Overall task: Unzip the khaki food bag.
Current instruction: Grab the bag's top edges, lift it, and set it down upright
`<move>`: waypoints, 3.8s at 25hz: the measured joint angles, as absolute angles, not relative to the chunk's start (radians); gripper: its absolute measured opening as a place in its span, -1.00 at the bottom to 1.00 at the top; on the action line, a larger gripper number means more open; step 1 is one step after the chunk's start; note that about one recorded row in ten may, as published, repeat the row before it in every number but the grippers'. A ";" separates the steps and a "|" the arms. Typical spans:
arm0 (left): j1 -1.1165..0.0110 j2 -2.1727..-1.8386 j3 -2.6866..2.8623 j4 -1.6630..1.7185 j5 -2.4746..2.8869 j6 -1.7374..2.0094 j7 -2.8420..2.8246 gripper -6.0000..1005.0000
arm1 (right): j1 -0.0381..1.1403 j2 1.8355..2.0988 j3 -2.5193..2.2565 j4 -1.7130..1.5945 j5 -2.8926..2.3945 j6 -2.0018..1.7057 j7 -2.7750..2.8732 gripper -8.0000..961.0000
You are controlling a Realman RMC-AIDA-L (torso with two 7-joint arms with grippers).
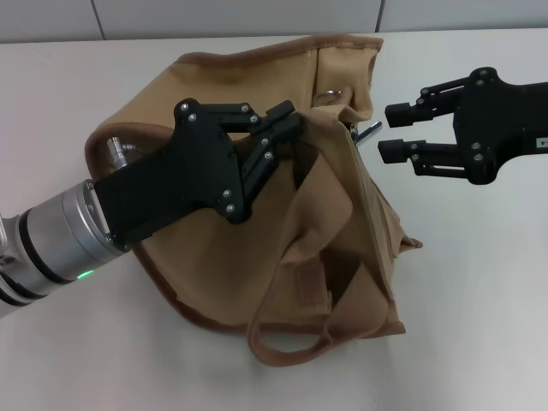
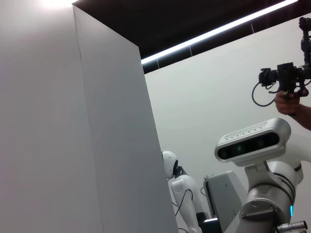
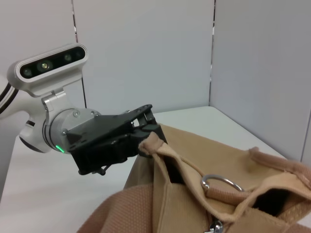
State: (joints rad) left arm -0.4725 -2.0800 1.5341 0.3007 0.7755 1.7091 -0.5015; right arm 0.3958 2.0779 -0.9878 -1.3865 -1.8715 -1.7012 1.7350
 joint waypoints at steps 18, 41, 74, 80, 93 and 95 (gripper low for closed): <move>-0.475 -2.080 1.534 0.301 0.772 1.704 -0.505 -0.93 | 0.444 2.069 -0.994 -1.349 -1.897 -1.736 1.720 -0.45; -0.478 -2.080 1.534 0.301 0.776 1.703 -0.505 -0.93 | 0.450 2.075 -0.988 -1.318 -1.907 -1.726 1.705 -0.57; -0.487 -2.080 1.534 0.301 0.774 1.700 -0.511 -0.93 | 0.537 2.068 -0.997 -1.064 -1.908 -1.697 1.614 -0.53; -0.488 -2.080 1.534 0.301 0.774 1.695 -0.511 -0.93 | 0.537 2.069 -0.997 -1.063 -1.908 -1.710 1.612 -0.67; -0.486 -2.080 1.534 0.301 0.777 1.696 -0.505 -0.93 | 0.539 2.077 -0.993 -1.046 -1.899 -1.707 1.599 -0.89; -0.485 -2.080 1.534 0.301 0.777 1.696 -0.503 -0.93 | 0.538 2.077 -0.991 -1.040 -1.898 -1.704 1.591 -0.96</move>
